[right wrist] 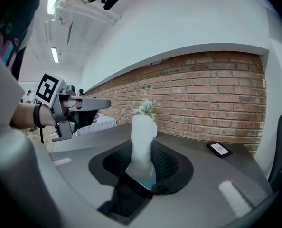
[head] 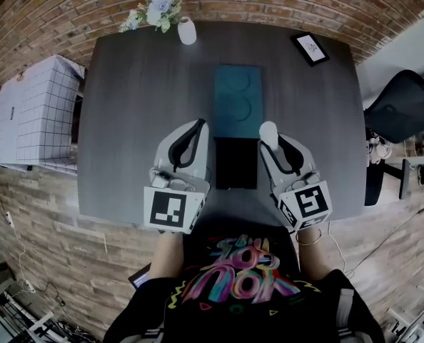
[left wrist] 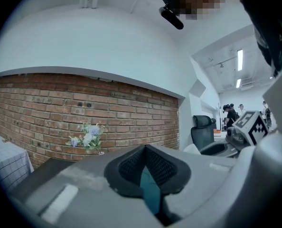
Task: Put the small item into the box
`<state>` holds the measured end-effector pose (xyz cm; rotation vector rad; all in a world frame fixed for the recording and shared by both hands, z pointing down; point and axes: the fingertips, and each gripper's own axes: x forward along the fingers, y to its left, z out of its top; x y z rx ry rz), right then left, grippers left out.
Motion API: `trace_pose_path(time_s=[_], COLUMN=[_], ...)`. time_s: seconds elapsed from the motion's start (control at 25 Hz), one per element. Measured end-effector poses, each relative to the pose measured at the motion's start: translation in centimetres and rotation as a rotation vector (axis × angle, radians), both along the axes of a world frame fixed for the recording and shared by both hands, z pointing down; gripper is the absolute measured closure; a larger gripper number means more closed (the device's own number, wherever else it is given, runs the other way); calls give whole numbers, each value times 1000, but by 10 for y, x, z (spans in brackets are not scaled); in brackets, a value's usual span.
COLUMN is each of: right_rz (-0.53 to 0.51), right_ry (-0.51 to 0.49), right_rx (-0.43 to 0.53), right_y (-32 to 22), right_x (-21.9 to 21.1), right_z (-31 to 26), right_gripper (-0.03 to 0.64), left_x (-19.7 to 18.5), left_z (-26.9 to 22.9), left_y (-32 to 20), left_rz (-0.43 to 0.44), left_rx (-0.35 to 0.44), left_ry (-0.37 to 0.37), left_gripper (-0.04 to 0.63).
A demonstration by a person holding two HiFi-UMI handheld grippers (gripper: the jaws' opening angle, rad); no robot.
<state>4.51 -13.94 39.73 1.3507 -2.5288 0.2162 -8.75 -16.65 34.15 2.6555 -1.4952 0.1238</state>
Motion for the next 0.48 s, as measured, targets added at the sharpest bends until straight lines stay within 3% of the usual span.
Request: trace_pose_path(time_s=[0.48], right_rz=[-104], right_ry=[84], right_rx=[-131], right_y=[-1], right_x=[-21], right_z=[56], right_gripper=[486], left_x=[-6], left_z=[16], left_y=[-5], left_rz=[-28], left_rx=[-39], left_ry=[9], left_gripper=[594])
